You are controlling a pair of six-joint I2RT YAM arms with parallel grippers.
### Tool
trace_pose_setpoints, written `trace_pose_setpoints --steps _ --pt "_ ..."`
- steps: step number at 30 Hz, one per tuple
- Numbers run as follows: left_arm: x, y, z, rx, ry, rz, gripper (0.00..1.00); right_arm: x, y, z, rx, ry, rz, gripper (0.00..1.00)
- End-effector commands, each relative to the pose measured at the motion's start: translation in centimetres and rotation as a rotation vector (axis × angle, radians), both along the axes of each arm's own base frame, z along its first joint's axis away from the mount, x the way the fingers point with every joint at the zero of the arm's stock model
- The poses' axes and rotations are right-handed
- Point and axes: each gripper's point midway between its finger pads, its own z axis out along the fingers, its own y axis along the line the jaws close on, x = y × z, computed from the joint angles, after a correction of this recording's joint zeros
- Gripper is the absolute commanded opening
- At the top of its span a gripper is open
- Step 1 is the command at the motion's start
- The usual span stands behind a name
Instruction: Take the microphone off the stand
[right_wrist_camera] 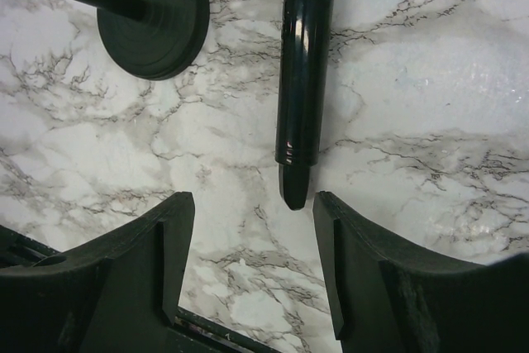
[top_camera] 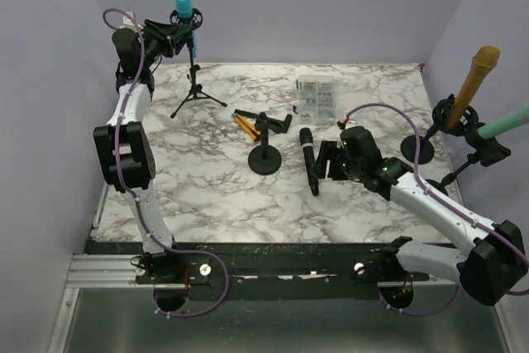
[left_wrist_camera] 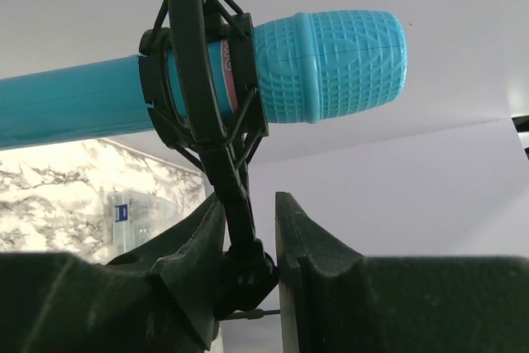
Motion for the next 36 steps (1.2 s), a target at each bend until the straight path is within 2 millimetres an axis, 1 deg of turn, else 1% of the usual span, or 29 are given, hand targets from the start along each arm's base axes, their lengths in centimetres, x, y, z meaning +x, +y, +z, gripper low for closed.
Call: trace_pose_setpoints --steps 1,2,5,8,9,12,18,20,22,24,27,29,34,36 --pt "-4.7 0.5 6.5 0.045 -0.141 0.009 0.29 -0.4 0.1 -0.4 0.012 0.017 0.005 0.66" --pt "-5.3 0.5 6.3 0.049 -0.136 0.007 0.29 -0.4 0.0 -0.5 0.012 0.014 0.005 0.66" --pt "-8.1 0.2 5.5 0.033 -0.125 -0.022 0.29 -0.3 0.2 -0.7 0.019 0.016 0.007 0.66" --pt "-11.1 -0.9 4.8 0.032 -0.112 -0.074 0.29 -0.2 0.3 -1.1 0.013 0.025 0.006 0.66" --pt "-12.2 -1.3 4.4 0.044 -0.103 -0.088 0.29 -0.5 0.7 -1.1 0.029 0.037 0.028 0.66" --pt "-15.7 -2.8 3.4 0.097 -0.095 -0.139 0.29 -0.4 0.9 -1.3 0.029 0.041 0.034 0.66" --pt "-22.4 -4.7 0.0 0.139 -0.049 -0.193 0.31 -0.5 1.4 -1.8 0.045 0.05 0.05 0.66" --pt "-24.6 -5.6 -0.7 0.144 -0.055 -0.238 0.31 -0.6 1.6 -2.1 0.051 0.063 0.058 0.66" --pt "-26.6 -6.5 -0.9 0.147 -0.065 -0.29 0.31 -0.7 1.7 -2.4 0.055 0.073 0.067 0.66" --pt "-28.3 -6.9 -1.3 0.154 -0.061 -0.314 0.32 -0.8 1.8 -2.7 0.056 0.085 0.069 0.66" --pt "-30.6 -7.6 -1.4 0.147 -0.077 -0.34 0.33 -0.8 1.9 -2.7 0.064 0.084 0.069 0.66" --pt "-31.7 -7.9 -1.7 0.139 -0.077 -0.359 0.33 -0.8 2.1 -2.6 0.073 0.082 0.067 0.66" --pt "-33.3 -8.5 -2.5 0.091 -0.068 -0.406 0.33 -0.8 2.5 -2.6 0.084 0.096 0.08 0.66" --pt "-33.8 -8.7 -2.5 0.054 -0.072 -0.418 0.33 -0.8 2.5 -2.5 0.079 0.099 0.079 0.66"
